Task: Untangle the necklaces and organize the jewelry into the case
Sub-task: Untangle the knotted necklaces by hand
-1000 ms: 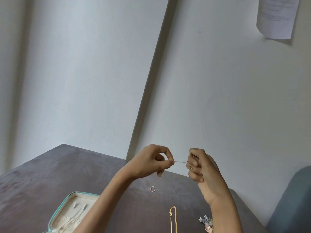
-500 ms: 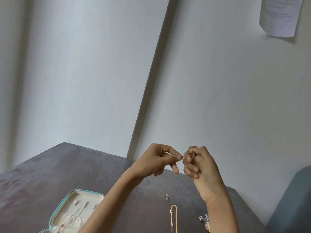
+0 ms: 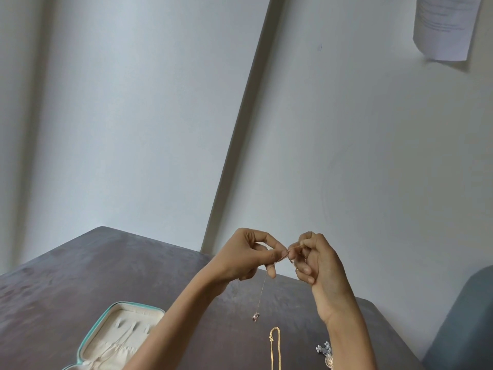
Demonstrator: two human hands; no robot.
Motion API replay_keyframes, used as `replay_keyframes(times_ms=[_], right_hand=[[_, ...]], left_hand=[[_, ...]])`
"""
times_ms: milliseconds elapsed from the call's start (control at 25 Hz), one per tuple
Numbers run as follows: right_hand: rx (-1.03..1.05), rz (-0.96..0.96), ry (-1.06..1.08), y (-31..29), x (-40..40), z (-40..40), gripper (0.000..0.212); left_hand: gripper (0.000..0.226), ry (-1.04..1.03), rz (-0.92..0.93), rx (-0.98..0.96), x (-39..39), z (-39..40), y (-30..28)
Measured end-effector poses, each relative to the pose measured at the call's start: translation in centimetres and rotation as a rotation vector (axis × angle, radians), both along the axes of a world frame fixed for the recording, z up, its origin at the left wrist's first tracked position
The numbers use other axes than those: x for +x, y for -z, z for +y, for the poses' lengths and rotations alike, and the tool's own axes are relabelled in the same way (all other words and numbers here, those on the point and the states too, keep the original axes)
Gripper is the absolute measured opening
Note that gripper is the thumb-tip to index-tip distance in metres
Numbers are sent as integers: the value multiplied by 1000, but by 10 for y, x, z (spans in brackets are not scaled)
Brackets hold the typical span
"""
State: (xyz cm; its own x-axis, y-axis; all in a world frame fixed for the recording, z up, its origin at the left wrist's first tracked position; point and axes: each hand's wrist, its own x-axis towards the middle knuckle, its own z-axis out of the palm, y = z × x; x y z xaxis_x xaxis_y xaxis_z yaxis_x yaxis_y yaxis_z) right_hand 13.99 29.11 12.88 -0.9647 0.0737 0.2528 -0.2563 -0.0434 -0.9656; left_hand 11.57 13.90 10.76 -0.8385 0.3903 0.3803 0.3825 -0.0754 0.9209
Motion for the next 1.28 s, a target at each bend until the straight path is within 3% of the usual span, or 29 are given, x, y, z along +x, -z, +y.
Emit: replay_keyframes(times_ms=[360,600,760,1000,1280], right_hand=[[228,48,64,-1,6,-5,19],[156,136,14,-1,12,0,16],[314,173,35,1,12,6,16],[567,165,134,3,8,8,7],[736,228,263,11,0,1,16]], left_hand=[[13,-106,157,-68,-1,2,3],[14,-129,196,-16,-8,2,6],[19,-161,198,-16,-14,0,11],[12,-276,294,-193,-15,1,10],[11,-360,410,-382,-15,3,10]])
